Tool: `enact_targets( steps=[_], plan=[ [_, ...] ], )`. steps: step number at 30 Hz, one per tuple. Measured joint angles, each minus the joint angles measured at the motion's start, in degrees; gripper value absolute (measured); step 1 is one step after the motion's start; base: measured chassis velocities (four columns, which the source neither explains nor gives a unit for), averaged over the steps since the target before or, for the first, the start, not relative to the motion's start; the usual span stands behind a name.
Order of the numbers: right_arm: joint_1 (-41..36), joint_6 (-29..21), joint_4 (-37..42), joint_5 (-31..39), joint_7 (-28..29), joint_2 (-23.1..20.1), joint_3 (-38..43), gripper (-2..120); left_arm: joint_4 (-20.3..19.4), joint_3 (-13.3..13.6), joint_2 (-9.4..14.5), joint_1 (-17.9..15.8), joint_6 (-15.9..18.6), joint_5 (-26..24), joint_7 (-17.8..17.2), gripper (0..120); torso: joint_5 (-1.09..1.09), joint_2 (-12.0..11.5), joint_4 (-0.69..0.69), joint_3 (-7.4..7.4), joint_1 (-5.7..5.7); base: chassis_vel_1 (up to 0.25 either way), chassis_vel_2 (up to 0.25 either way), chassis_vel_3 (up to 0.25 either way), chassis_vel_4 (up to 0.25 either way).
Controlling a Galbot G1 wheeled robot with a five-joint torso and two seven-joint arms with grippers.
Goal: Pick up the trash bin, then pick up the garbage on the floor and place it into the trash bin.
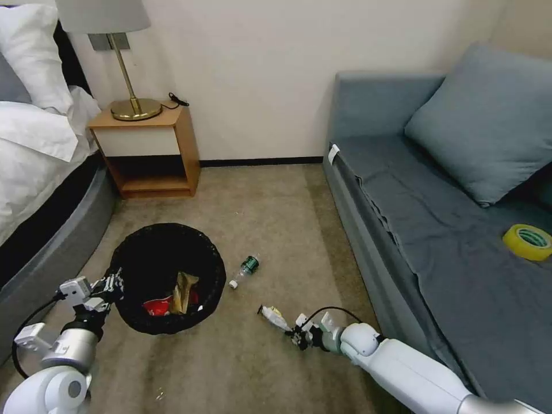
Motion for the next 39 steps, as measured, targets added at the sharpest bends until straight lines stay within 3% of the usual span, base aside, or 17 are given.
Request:
enact_targets(
  steps=[7, 12, 17, 22, 30, 39],
  plan=[
    [2.0, 1.2, 5.2, 1.9, 3.8, -1.5, 2.2, 0, 0.8, 0.3, -0.5, 0.3, -0.3, -0.4, -0.2, 6, 0.0, 0.0, -0.01, 0.01, 0.0, 0.0, 0.0, 0.0, 0.0],
    [5.9, 1.5, 13.7, 4.3, 8.4, -3.3, 3.9, 0, 1.0, 0.9, -1.0, 0.9, -0.4, -0.6, -0.2, 6, -0.01, 0.0, 0.01, 0.0, 0.0, 0.0, 0.0, 0.0, 0.0],
    [11.3, 0.2, 29.3, 7.5, 14.8, -5.1, 4.6, 0, 1.2, 1.7, -0.8, 0.9, -0.4, -0.5, -0.3, 6, -0.03, 0.0, 0.01, 0.0, 0.0, 0.0, 0.0, 0.0, 0.0],
    [12.7, 0.4, 35.7, 9.2, 17.8, -4.5, 2.2, 0, 0.9, 2.4, -1.0, 1.1, -0.4, 0.1, -0.3, 6, -0.02, 0.0, 0.0, 0.0, 0.0, 0.0, 0.0, 0.0, 0.0],
    [13.4, 0.5, 41.7, 10.8, 18.6, -1.0, -4.6, 0, 0.1, 4.2, -1.5, 1.5, -0.1, 0.6, -0.5, 6, -0.02, 0.0, 0.01, 0.0, 0.0, 0.0, 0.0, 0.0, 0.0],
    [12.1, 1.0, 41.2, 7.6, 17.3, 1.6, -8.8, 0, 0.2, 5.1, -2.2, 2.0, 0.3, 0.0, -0.5, 6, -0.02, 0.0, -0.01, 0.0, 0.0, 0.0, 0.0, 0.0, 0.0]
  ],
)
